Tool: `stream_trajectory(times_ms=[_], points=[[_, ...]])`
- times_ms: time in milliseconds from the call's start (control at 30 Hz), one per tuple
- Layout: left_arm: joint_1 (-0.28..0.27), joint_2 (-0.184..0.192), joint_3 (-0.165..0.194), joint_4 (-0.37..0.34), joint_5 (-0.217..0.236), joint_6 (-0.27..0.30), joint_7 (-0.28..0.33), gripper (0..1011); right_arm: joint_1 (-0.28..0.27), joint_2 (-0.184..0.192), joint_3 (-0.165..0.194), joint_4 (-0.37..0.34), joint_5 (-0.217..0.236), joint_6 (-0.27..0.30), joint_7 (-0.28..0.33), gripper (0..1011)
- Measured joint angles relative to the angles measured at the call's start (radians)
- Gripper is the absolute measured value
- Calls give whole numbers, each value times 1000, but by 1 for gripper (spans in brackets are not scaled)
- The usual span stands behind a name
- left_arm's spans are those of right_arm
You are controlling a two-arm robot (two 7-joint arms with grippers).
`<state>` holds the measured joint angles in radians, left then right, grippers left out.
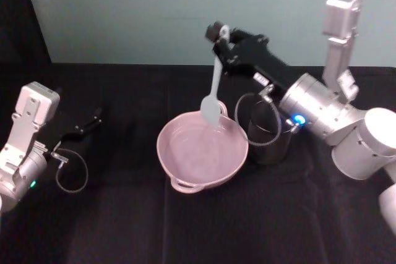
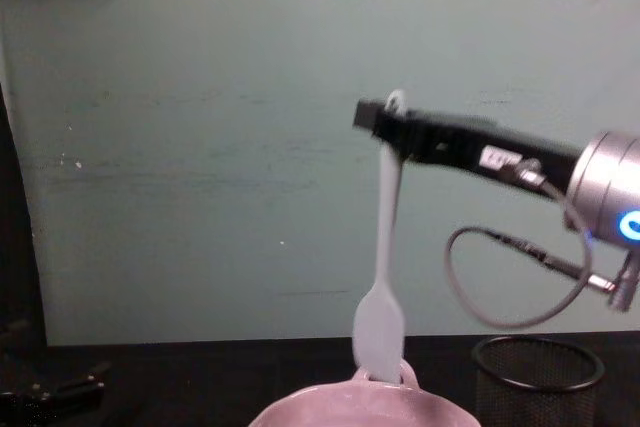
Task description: Use the one hand to pick up the spoon and stir the clear water in the bowl.
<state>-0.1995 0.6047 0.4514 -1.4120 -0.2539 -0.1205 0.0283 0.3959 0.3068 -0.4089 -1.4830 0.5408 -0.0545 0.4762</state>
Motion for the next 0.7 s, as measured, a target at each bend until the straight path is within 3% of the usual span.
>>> stream_trajectory(times_ms=[300, 700], points=[[0, 0, 0, 0, 0, 0, 0, 1011, -34, 47, 64, -87, 22, -13, -35, 114], [0, 0, 0, 0, 0, 0, 0, 1011, -99, 103, 145, -140, 40, -20, -71, 114]])
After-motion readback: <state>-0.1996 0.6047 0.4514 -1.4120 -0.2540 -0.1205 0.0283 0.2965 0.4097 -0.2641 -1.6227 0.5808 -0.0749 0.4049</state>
